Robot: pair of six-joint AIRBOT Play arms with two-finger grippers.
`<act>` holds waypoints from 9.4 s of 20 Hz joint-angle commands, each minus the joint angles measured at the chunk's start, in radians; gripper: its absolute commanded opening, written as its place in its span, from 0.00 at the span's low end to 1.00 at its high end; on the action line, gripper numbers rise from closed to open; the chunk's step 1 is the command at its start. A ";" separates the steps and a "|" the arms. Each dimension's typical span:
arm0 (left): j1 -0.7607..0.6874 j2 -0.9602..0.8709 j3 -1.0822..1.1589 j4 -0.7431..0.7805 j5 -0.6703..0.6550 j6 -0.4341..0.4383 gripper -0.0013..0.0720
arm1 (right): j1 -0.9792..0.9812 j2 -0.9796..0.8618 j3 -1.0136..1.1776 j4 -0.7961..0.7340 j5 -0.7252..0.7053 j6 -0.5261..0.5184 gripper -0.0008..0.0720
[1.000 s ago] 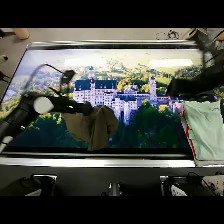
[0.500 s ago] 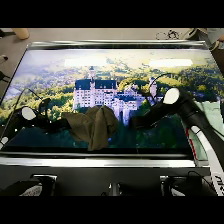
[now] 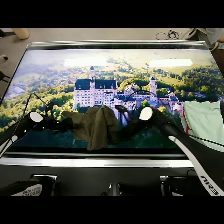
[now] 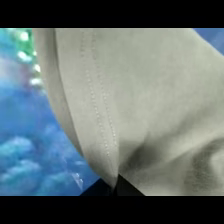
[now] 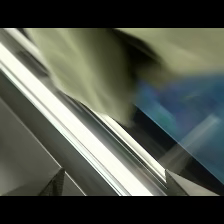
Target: Fold the shirts.
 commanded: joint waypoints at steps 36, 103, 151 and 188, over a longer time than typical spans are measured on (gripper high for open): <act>0.051 0.485 0.647 -0.389 -0.022 0.322 0.05 | -0.417 0.524 0.527 -0.584 0.146 0.426 0.05; -0.075 0.446 1.321 0.475 -0.218 0.145 0.05 | -0.417 0.571 0.859 -0.717 0.120 0.322 0.04; 0.001 0.131 -0.088 0.013 0.030 0.104 0.06 | -0.728 -0.246 0.271 -0.596 0.337 0.276 0.87; 0.076 0.194 0.999 0.438 -0.526 0.082 0.05 | -0.714 0.056 0.917 -0.667 0.575 0.284 0.04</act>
